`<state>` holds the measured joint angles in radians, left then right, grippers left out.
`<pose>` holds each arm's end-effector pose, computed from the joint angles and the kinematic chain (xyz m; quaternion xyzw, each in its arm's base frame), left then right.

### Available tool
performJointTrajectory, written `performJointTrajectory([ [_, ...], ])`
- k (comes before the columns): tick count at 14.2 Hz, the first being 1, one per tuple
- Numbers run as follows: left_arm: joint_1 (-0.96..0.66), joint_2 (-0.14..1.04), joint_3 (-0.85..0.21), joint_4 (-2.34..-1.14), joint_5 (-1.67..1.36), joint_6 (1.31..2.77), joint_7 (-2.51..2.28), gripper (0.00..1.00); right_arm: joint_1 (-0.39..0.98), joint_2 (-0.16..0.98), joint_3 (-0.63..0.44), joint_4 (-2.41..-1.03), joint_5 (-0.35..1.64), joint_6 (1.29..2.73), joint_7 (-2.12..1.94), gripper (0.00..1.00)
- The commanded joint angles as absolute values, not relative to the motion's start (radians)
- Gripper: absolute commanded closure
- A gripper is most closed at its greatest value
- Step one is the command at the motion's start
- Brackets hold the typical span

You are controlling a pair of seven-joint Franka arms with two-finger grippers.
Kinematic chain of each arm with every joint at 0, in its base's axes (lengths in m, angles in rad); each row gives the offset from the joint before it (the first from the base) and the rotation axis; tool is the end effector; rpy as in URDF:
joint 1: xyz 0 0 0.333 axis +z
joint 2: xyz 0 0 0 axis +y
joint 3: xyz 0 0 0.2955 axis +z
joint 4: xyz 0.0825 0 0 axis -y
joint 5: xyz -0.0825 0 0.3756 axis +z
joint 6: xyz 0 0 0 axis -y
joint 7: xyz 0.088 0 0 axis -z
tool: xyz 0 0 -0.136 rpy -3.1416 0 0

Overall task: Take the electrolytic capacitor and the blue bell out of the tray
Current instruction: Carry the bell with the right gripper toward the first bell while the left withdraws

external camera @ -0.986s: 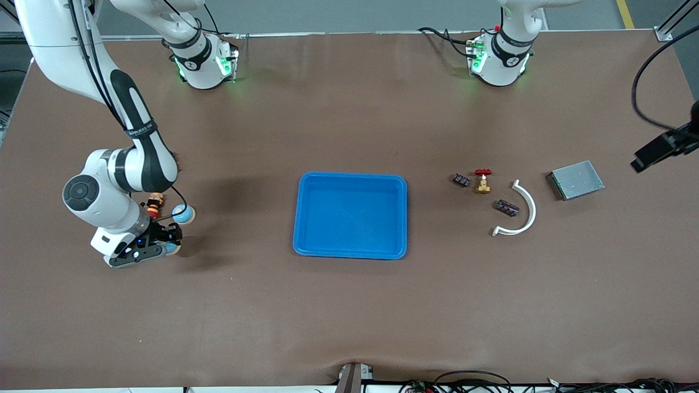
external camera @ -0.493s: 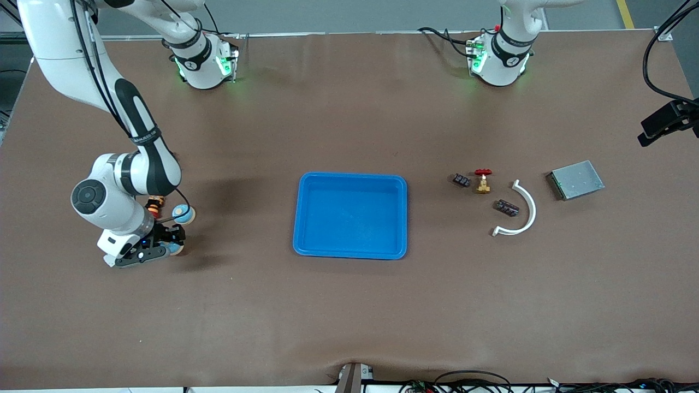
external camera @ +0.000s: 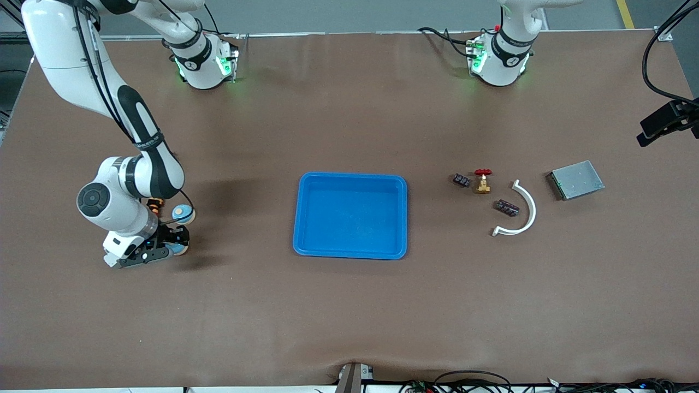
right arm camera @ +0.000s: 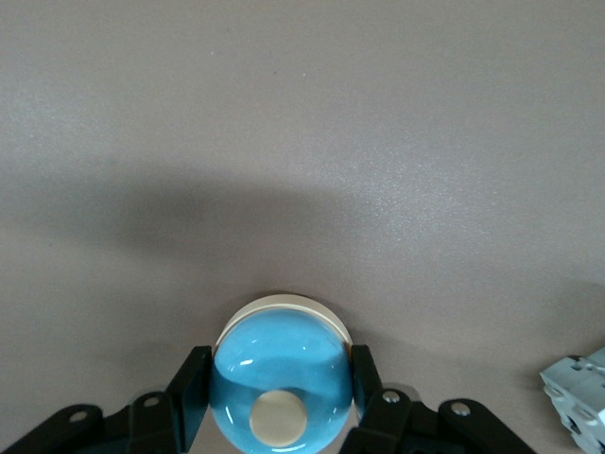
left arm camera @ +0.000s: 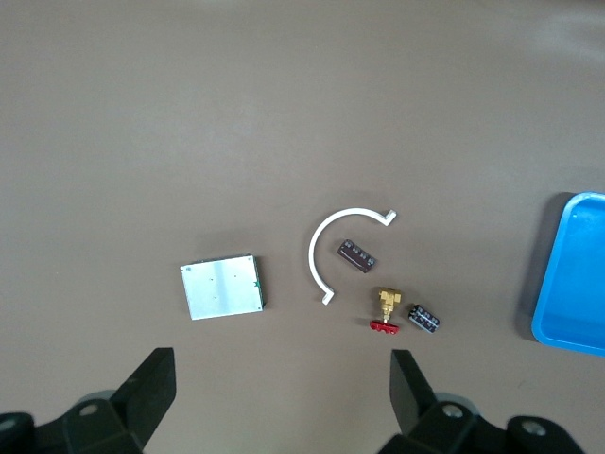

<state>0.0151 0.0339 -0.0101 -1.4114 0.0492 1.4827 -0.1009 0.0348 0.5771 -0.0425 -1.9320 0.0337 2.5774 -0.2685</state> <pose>0.5477 0.0099 0.6220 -0.9980 -0.0555 -0.0198 0.0234 0.6161 -0.0048 0.1521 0.9922 0.1199 0.0339 0.0067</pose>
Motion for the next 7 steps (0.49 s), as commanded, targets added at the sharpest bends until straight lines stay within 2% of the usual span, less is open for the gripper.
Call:
performJointTrajectory([
  [1,0.055,0.012,-0.006,-1.427,0.018,1.486,-0.013,0.0,0.005,0.591,-0.017,-1.921,0.049,2.597,-0.299,1.0],
  [7,0.087,0.011,-0.012,-1.427,-0.006,1.48,-0.014,0.0,-0.011,0.604,-0.015,-1.914,0.049,2.622,-0.336,1.0],
])
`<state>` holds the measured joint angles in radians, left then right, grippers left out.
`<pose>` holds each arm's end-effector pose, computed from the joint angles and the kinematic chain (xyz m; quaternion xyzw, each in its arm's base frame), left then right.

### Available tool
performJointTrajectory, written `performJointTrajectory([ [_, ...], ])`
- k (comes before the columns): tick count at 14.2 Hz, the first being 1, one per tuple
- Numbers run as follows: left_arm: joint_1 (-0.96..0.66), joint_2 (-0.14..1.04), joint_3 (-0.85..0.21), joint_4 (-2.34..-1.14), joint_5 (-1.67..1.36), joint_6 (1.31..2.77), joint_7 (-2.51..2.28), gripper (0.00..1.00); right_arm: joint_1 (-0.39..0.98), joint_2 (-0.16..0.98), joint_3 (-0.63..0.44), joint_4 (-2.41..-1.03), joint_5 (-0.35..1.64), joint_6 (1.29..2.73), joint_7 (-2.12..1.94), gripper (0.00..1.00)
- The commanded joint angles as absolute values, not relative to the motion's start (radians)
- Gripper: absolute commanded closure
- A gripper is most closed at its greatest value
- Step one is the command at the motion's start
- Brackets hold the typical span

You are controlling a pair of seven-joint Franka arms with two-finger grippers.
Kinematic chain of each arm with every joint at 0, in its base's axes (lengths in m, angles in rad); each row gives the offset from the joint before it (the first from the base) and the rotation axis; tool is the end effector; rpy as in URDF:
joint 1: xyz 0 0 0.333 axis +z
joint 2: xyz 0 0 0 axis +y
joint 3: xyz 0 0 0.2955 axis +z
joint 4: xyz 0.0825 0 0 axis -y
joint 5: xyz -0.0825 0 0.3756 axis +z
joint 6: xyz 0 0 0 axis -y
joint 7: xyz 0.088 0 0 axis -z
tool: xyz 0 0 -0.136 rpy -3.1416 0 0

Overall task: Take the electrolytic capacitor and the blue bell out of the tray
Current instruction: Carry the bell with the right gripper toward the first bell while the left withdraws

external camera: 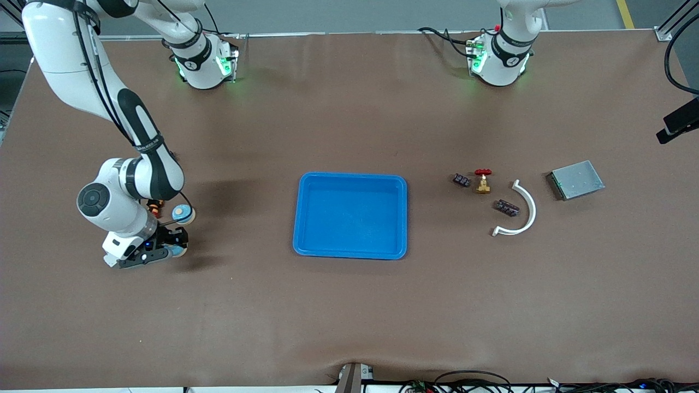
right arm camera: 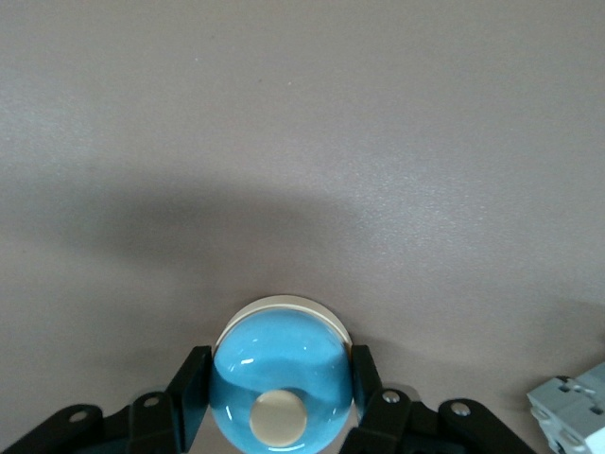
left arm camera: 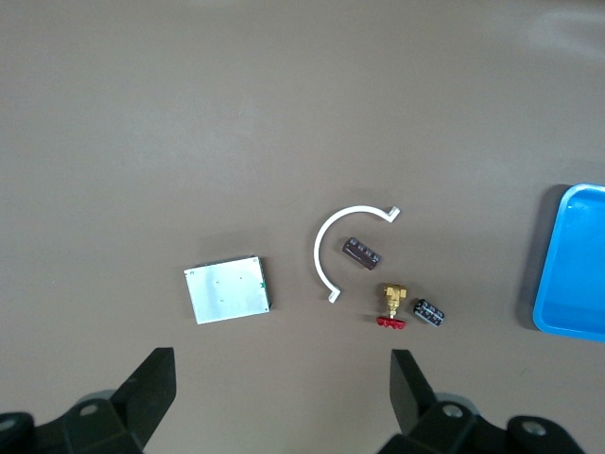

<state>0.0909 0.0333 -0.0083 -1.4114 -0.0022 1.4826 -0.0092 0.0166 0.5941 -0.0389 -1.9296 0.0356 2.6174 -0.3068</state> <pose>0.5458 0.0450 0.6221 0.9988 0.0458 0.0190 0.0005 0.6189 -0.0140 0.1464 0.9903 0.1306 0.0463 0.0088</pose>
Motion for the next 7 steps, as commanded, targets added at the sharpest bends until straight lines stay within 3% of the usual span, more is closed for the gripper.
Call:
performJointTrajectory([
  [1,0.089,0.011,-0.011,-1.427,-0.008,1.48,-0.012,0.0,-0.011,0.604,-0.015,-1.914,0.049,2.622,-0.337,1.0],
  [6,0.091,-0.005,-0.005,-1.433,-0.008,1.473,-0.017,0.0,-0.011,0.615,-0.015,-1.91,0.093,2.622,-0.336,0.96],
  [7,0.091,-0.012,-0.008,-1.434,-0.008,1.473,-0.017,0.0,-0.006,0.615,-0.015,-1.91,0.098,2.623,-0.336,1.0],
])
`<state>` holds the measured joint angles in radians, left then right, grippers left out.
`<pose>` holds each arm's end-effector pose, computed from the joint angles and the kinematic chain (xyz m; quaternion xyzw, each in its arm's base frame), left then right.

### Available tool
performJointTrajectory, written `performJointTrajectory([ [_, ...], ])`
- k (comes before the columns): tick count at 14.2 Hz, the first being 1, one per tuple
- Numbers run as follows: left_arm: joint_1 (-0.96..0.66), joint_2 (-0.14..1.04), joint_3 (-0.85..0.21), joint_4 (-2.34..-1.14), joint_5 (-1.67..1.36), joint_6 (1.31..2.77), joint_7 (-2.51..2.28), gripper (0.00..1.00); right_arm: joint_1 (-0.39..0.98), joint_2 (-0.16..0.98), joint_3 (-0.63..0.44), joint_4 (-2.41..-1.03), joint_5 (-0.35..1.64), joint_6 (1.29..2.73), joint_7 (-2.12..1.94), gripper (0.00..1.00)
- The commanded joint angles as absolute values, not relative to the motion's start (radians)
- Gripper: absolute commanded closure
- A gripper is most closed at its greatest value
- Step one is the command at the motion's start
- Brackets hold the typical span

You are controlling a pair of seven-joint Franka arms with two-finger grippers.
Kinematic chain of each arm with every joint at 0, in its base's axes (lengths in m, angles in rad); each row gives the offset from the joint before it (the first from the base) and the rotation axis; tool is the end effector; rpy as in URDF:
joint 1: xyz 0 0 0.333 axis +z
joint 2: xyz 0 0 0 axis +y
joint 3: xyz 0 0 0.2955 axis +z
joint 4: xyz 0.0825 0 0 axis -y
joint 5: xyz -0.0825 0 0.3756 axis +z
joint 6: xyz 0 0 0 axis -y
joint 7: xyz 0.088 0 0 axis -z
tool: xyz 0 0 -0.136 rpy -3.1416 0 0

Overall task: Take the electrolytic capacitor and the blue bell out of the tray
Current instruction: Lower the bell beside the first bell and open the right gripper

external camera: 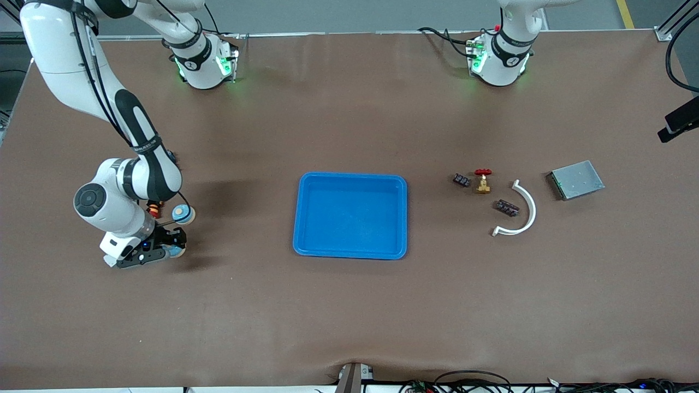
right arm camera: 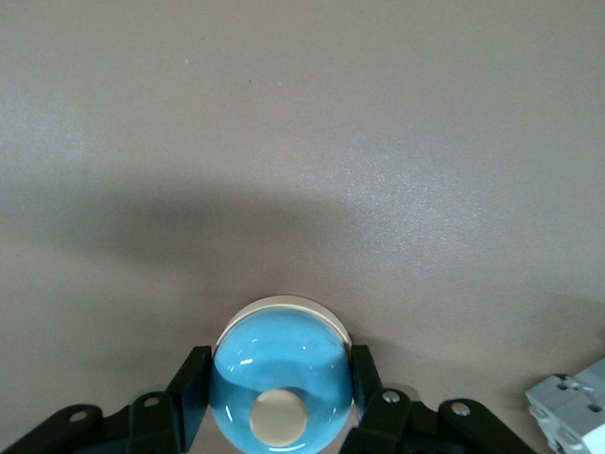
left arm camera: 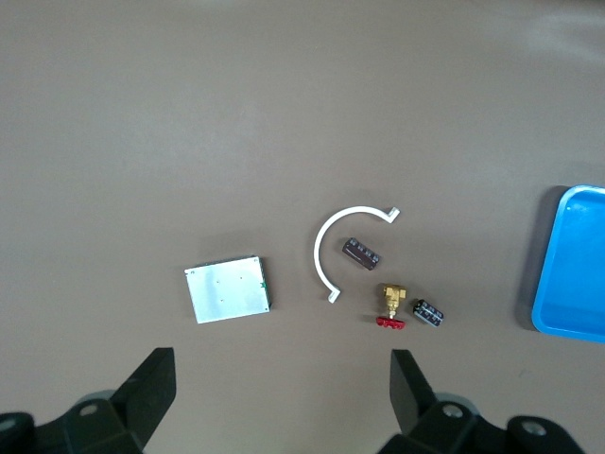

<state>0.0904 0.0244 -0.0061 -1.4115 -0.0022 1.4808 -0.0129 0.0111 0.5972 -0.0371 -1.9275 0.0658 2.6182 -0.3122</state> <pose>0.5429 0.0456 0.6268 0.9986 0.0484 0.0225 0.0004 0.6191 -0.0166 0.1454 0.9918 0.1187 0.0477 0.0005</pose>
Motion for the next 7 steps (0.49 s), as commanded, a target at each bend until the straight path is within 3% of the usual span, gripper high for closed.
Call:
performJointTrajectory([
  [1,0.091,-0.012,-0.008,-1.433,-0.008,1.473,-0.015,0.0,-0.005,0.615,-0.015,-1.91,0.1,2.623,-0.337,1.0],
  [6,0.089,-0.014,-0.011,-1.427,-0.011,1.473,-0.005,0.0,-0.006,0.623,-0.015,-1.91,0.098,2.623,-0.339,1.0],
  [7,0.089,-0.012,-0.011,-1.427,-0.012,1.473,-0.008,0.0,-0.006,0.624,-0.015,-1.908,0.098,2.623,-0.339,0.82],
])
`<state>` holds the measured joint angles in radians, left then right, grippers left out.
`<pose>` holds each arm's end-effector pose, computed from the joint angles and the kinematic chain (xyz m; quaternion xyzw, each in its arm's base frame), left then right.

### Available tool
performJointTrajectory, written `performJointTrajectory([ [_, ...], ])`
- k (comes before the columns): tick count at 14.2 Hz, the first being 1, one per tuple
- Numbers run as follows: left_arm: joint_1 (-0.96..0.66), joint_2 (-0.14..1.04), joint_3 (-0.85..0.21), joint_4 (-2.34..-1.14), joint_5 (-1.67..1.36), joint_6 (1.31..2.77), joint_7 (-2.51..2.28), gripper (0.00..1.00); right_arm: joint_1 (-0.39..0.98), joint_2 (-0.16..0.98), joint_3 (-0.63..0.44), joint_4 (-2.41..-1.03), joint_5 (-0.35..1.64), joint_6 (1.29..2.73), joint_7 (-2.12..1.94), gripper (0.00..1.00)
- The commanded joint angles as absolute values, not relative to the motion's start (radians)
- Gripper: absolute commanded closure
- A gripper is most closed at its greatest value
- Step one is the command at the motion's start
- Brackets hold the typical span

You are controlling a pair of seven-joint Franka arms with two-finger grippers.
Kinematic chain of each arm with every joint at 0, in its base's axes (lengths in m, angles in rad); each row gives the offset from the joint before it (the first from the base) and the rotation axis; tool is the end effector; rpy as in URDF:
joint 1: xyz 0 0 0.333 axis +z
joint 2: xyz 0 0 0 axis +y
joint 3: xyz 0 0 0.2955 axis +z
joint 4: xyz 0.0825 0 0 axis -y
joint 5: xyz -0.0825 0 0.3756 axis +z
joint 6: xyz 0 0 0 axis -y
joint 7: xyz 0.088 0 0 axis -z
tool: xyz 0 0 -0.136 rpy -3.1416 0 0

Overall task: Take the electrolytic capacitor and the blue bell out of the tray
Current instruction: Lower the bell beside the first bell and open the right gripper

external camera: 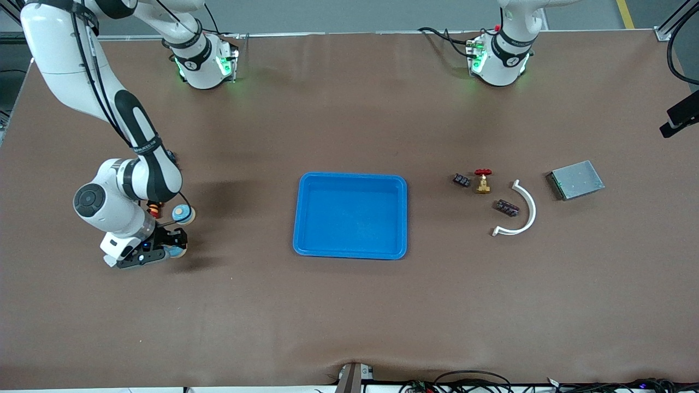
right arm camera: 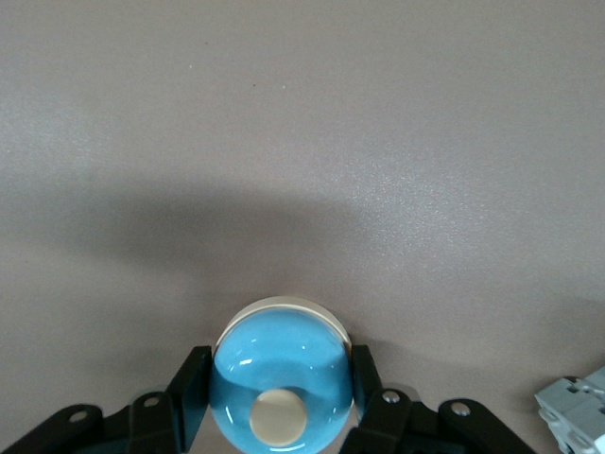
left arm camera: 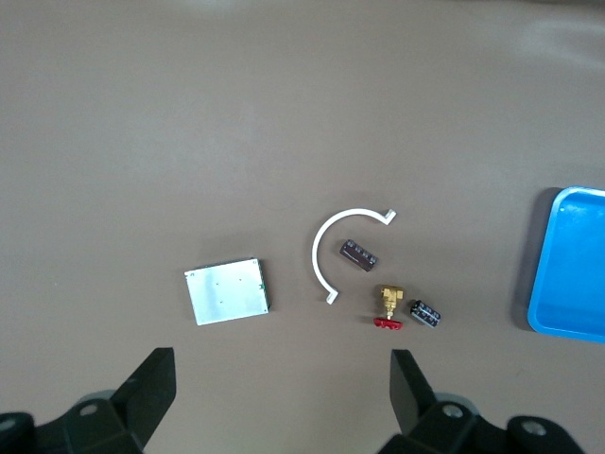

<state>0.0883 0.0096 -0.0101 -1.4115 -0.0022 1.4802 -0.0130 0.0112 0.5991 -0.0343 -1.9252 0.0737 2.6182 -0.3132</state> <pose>0.5387 0.0419 0.6347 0.9985 0.0454 0.0296 0.0002 0.6197 -0.0149 0.1450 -0.9919 -0.1170 -0.0484 0.0023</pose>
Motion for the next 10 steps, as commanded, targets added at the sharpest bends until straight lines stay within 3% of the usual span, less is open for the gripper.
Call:
performJointTrajectory([
  [1,0.089,-0.011,-0.011,-1.427,-0.011,1.473,-0.012,0.0,-0.009,0.624,-0.015,-1.908,0.098,2.625,-0.339,0.21],
  [2,0.089,-0.011,-0.011,-1.427,-0.012,1.473,-0.012,0.0,-0.009,0.624,-0.015,-1.907,0.098,2.625,-0.339,0.0],
  [10,0.087,-0.008,-0.011,-1.427,-0.014,1.473,-0.012,0.0,-0.011,0.588,-0.014,-1.891,0.1,2.594,-0.331,0.0],
])
